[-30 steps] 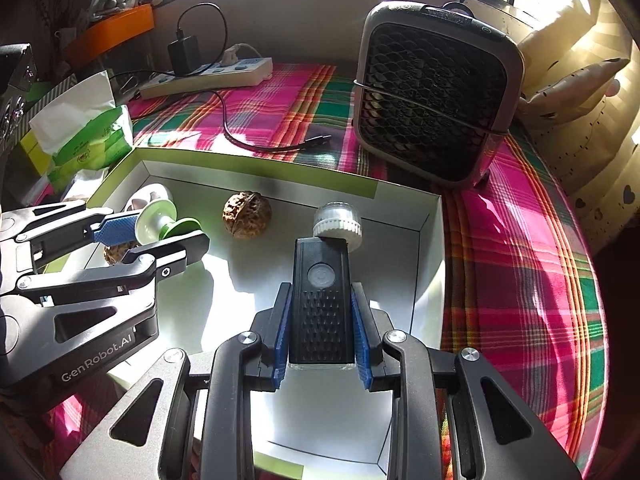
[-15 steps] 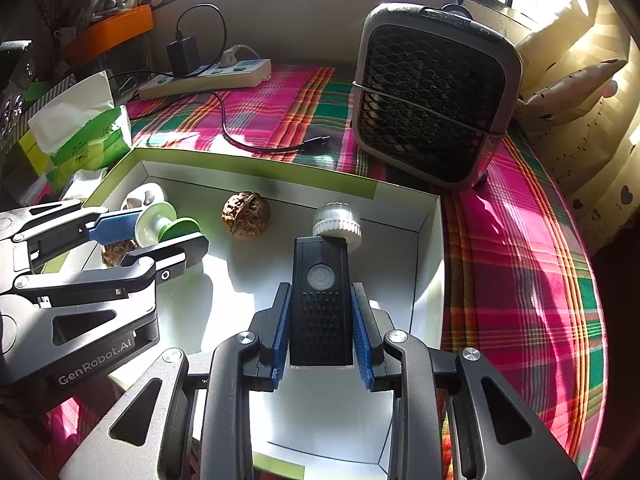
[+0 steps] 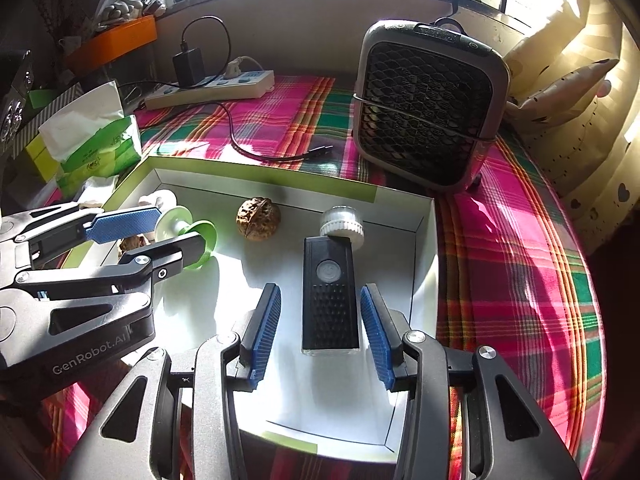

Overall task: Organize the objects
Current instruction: 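Withdraw both tools from the box toward the pink and white items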

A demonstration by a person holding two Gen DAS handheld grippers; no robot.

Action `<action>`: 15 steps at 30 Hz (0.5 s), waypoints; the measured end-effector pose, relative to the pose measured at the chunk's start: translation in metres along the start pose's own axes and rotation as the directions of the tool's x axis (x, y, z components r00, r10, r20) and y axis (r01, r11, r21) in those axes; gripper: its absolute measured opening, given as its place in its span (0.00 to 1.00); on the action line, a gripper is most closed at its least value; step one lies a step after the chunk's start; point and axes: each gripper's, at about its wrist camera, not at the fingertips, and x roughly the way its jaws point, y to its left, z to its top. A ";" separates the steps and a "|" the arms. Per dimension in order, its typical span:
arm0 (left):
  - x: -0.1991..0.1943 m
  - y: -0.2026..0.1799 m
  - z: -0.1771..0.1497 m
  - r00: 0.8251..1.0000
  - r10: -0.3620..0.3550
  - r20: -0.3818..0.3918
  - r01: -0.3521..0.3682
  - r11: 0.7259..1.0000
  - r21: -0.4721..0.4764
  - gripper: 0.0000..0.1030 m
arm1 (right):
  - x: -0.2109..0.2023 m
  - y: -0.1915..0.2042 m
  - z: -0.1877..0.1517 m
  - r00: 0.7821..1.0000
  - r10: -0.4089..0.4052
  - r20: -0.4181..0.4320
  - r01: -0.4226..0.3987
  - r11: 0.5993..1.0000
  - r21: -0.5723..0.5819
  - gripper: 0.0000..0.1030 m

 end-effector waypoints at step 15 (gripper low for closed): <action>-0.037 -0.002 -0.017 0.999 0.002 0.049 -0.002 1.000 -0.001 0.43 | -0.027 0.006 -0.010 0.999 -0.013 0.036 0.013 1.000 0.019 0.42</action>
